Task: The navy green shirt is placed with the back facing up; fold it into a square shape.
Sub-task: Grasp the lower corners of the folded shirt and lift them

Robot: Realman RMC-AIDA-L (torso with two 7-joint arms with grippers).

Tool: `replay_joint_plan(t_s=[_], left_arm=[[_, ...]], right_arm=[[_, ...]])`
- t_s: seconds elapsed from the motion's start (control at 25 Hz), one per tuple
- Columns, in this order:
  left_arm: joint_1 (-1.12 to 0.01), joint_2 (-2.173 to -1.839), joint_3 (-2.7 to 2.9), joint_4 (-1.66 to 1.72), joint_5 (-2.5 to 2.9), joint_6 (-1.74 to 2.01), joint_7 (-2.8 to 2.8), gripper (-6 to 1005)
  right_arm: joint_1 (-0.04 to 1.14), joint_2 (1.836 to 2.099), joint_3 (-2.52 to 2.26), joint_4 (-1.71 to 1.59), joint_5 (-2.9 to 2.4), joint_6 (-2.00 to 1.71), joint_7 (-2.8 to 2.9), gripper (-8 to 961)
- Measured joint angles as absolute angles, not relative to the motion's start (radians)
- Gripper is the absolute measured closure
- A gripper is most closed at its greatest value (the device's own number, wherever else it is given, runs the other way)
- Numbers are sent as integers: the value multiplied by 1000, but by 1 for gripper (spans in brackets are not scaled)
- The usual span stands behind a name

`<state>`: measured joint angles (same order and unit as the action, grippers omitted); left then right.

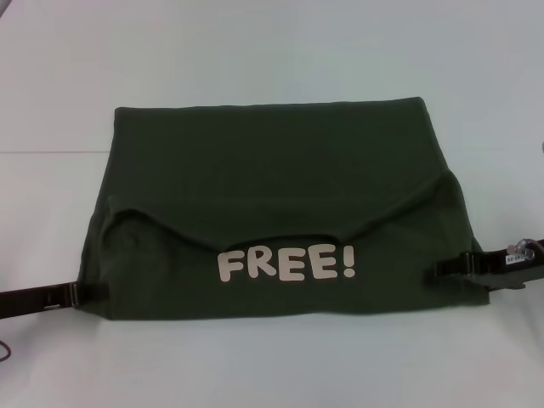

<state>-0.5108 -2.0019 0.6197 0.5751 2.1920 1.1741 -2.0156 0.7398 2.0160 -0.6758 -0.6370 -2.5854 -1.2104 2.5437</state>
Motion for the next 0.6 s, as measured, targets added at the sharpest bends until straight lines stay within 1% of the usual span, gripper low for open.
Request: replay_joint_plan(t_s=[0.04,0.44,0.6], left_arm=[[-511,-2002,620,575,2192,1174,-2016,967],[-511,-2000,620,575,2192,1177,-2021,966],[-512,-1998,620,575,2198,1183,-2029,966]], right_arm=[[740,2016,-677,-637,-2586,-1209,2544,142],[739,2015,-679,-641,-2583,-1208,2543,348],[739,2013,-680,-642,-2582,-1215,2539,515]])
